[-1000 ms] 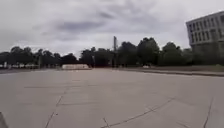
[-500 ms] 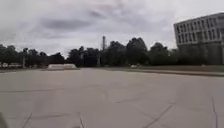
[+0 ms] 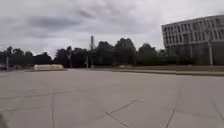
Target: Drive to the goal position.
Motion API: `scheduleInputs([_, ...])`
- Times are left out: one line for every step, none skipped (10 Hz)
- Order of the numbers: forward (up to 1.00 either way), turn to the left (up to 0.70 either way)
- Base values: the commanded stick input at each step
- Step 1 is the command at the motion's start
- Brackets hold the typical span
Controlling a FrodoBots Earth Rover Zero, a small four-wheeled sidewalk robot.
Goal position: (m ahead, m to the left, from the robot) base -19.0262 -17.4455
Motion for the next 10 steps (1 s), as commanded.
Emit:
scheduleInputs([1.00, -0.37])
scheduleInputs([1.00, -0.37])
scheduleInputs([1.00, -0.37])
scheduleInputs([0.59, -0.21])
scheduleInputs([0.08, 0.00])
scheduleInputs([0.06, 0.00])
scheduleInputs([0.01, 0.00])
scheduleInputs([-0.84, 0.03])
scheduleInputs([-1.00, 0.40])
scheduleInputs([-1.00, 0.40])
